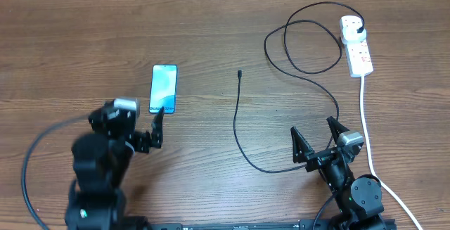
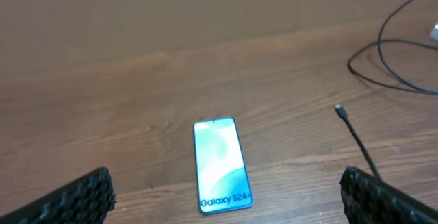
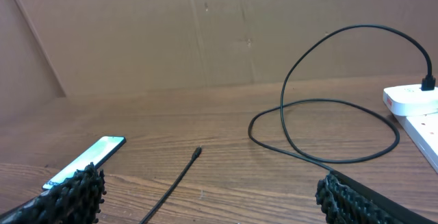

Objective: Plug charger to phone and switch on socket
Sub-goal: 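Move the left gripper forward over the Galaxy phone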

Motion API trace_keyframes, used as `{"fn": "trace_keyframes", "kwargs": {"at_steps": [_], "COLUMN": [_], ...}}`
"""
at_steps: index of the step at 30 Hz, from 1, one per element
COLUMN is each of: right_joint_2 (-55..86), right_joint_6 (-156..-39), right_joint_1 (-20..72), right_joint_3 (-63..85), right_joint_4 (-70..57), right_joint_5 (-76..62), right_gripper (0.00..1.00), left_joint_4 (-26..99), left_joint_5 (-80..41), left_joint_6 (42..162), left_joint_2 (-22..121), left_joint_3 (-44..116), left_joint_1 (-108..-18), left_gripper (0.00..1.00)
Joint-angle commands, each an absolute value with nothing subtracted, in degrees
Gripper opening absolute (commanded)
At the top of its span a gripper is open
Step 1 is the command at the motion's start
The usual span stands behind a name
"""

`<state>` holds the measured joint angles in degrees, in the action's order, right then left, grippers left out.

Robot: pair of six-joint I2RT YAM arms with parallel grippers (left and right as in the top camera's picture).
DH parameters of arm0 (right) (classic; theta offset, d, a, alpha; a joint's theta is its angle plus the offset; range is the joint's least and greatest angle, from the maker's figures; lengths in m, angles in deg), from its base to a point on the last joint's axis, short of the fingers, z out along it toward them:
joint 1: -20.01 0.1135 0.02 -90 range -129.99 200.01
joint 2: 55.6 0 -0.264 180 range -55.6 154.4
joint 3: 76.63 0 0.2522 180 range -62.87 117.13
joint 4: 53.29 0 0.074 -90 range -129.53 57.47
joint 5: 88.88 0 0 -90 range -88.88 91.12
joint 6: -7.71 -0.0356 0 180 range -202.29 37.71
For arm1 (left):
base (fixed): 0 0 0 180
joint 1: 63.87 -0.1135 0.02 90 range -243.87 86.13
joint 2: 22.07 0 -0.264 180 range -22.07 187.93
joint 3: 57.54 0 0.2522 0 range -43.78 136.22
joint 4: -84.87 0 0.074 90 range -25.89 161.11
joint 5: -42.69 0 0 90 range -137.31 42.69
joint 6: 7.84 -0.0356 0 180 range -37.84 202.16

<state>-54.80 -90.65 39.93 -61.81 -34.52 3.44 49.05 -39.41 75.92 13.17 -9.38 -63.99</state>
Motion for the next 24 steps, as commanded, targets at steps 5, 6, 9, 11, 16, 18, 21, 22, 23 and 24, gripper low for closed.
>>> {"fn": "trace_keyframes", "kwargs": {"at_steps": [5,6,9,11,16,18,21,22,23,24], "right_joint_2": [-55.4,-55.4,-55.4,-55.4,-55.4,-55.4,-55.4,-55.4,-55.4,-55.4], "right_joint_6": [-90.8,-90.8,-90.8,-90.8,-90.8,-90.8,-90.8,-90.8,-90.8,-90.8], "right_joint_1": [40.2,40.2,40.2,40.2,40.2,40.2,40.2,40.2,40.2,40.2], "right_joint_3": [-62.4,-62.4,-62.4,-62.4,-62.4,-62.4,-62.4,-62.4,-62.4,-62.4], "right_joint_4": [-34.9,-34.9,-34.9,-34.9,-34.9,-34.9,-34.9,-34.9,-34.9,-34.9], "right_joint_5": [3.4,3.4,3.4,3.4,3.4,3.4,3.4,3.4,3.4,3.4], "right_gripper": [1.00,1.00,1.00,1.00,1.00,1.00,1.00,1.00,1.00,1.00], "left_joint_4": [32.8,29.4,17.3,10.3,0.4,-0.4,0.5,0.6,0.7,1.2], "left_joint_5": [-35.9,-35.6,-35.4,-34.3,-30.7,-30.8,-30.2,-29.9,-29.9,-29.9], "left_joint_6": [76.6,76.6,76.6,76.6,76.6,76.6,77.1,77.1,77.0,77.0], "left_joint_2": [35.1,38.5,49.8,56.1,66.3,68.9,72.6,73.7,75.0,76.2], "left_joint_3": [14.5,18.2,31.0,38.1,47.2,47.5,47.4,47.4,47.4,47.5], "left_joint_1": [-64.3,-64.3,-64.2,-64.2,-64.2,-64.2,-64.2,-64.2,-64.2,-64.2], "left_gripper": [1.00,1.00,1.00,1.00,1.00,1.00,1.00,1.00,1.00,1.00]}}
